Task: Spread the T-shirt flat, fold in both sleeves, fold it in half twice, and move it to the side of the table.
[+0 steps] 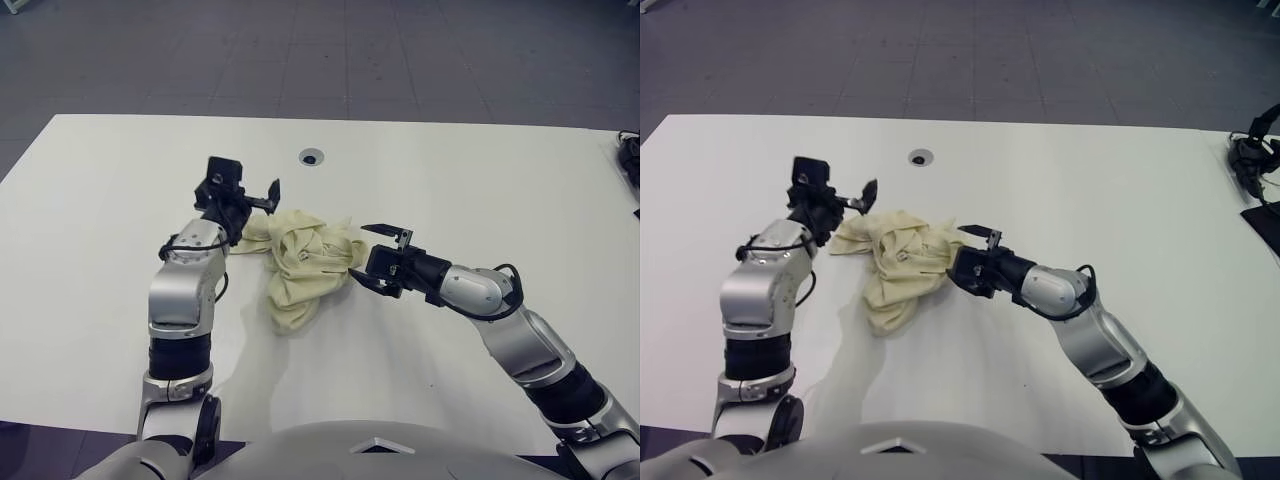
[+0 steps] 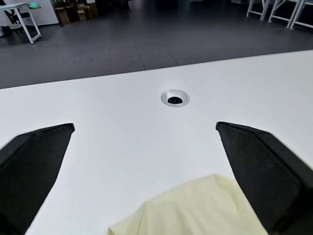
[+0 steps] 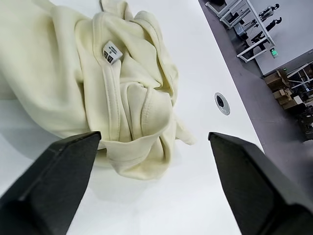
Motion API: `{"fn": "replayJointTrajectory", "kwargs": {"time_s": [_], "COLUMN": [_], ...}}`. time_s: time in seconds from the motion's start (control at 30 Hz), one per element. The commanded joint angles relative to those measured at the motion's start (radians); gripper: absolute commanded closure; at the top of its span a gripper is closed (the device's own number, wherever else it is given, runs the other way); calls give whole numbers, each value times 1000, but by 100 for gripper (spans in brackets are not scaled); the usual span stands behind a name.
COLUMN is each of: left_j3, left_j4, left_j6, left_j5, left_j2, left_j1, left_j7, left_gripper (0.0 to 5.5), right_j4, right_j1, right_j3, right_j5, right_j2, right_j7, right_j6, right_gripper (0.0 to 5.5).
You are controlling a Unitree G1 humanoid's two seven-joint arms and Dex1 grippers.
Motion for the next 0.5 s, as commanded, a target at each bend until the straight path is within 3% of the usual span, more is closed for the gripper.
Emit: {"fn": "replayJointTrajectory", "kwargs": {"time_s": [0.03,0.5], "left_j3": [48,78], "left_j4": [-28,-39], "left_j6": [40,59], "left_j5": [-26,-55], "left_j2": [23,45], "left_j1": [-69,-121], "left_j7": [12,35], "left_gripper": [10,10], "right_j4": [33,107], "right_j1": [1,22], "right_j3": [23,35], "right_j5": [-42,-89], "right_j2": [4,37], "right_j7": [9,18], "right_j6": [-29,-75], "right_gripper": [218,460]}}
